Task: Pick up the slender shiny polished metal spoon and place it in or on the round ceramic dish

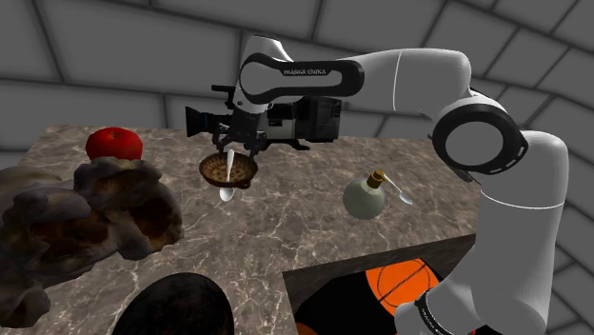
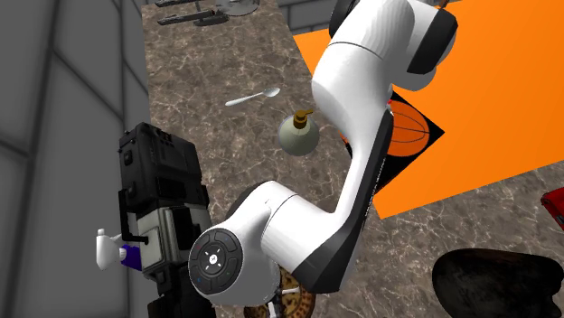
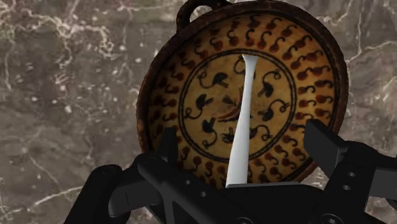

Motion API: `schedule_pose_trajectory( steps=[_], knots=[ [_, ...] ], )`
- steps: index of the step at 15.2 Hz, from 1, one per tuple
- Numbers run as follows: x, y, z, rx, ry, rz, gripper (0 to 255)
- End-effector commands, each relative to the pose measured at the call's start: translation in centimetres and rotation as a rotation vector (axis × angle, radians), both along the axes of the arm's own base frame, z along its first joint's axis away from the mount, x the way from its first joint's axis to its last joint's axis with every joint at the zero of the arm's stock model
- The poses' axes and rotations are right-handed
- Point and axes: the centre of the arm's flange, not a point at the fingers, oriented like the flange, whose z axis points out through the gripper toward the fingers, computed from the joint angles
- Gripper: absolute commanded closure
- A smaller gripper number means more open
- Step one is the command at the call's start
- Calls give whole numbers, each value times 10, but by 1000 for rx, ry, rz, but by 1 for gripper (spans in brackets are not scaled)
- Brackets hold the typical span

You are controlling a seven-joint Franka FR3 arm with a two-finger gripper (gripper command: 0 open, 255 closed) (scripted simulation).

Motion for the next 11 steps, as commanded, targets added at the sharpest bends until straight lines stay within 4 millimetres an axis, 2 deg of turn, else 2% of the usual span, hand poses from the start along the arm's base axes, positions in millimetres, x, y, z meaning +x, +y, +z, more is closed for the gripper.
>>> schedule_pose_trajectory(
  steps=[1,3,11],
  knots=[
    [1,-5,19,0,0,0,0],
    [3,-9,42,0,0,0,0],
    [3,-9,42,0,0,0,0]
  ],
)
